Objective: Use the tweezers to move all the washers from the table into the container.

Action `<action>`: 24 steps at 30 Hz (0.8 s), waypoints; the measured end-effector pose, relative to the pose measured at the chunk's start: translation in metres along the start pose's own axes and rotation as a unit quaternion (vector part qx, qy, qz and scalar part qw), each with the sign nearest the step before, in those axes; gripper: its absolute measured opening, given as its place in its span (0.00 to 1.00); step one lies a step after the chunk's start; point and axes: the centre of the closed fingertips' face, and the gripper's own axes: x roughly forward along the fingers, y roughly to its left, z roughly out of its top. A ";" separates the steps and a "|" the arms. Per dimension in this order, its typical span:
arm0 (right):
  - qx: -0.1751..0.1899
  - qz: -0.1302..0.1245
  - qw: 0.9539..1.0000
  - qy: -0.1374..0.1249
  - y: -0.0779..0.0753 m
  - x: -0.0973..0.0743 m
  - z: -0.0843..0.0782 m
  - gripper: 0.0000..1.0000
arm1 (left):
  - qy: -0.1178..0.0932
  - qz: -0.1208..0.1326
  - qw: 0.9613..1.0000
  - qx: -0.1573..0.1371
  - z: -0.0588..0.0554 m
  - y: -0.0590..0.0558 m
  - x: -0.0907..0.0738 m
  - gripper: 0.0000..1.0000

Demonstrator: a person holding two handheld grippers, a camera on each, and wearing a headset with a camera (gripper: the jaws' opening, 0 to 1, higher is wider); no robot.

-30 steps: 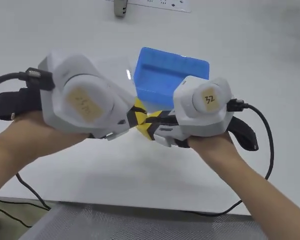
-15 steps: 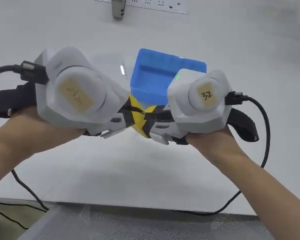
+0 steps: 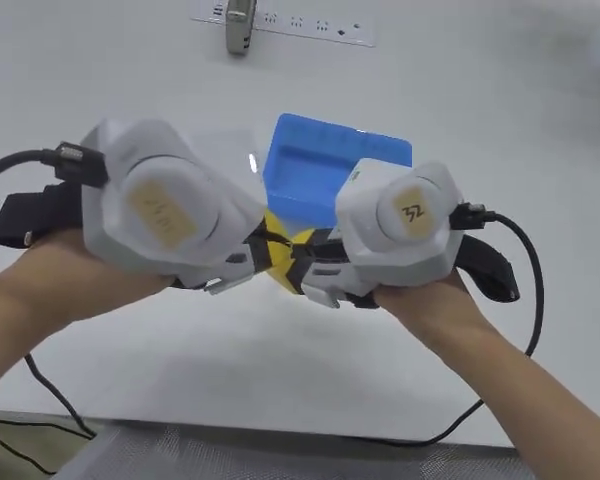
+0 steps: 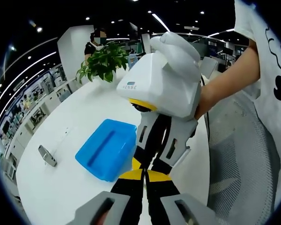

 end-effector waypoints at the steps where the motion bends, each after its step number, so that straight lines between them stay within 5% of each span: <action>1: -0.003 -0.001 1.000 0.000 0.000 0.000 0.001 0.08 | 0.000 0.001 1.000 0.002 0.000 0.000 0.000 0.00; 14: 0.014 0.006 1.000 0.000 0.000 0.001 -0.004 0.07 | 0.008 -0.002 1.000 0.006 0.000 -0.002 0.001 0.00; 24: -0.059 -0.023 0.998 0.016 -0.001 -0.002 -0.007 0.03 | 0.006 0.019 1.000 0.014 0.004 -0.003 0.007 0.00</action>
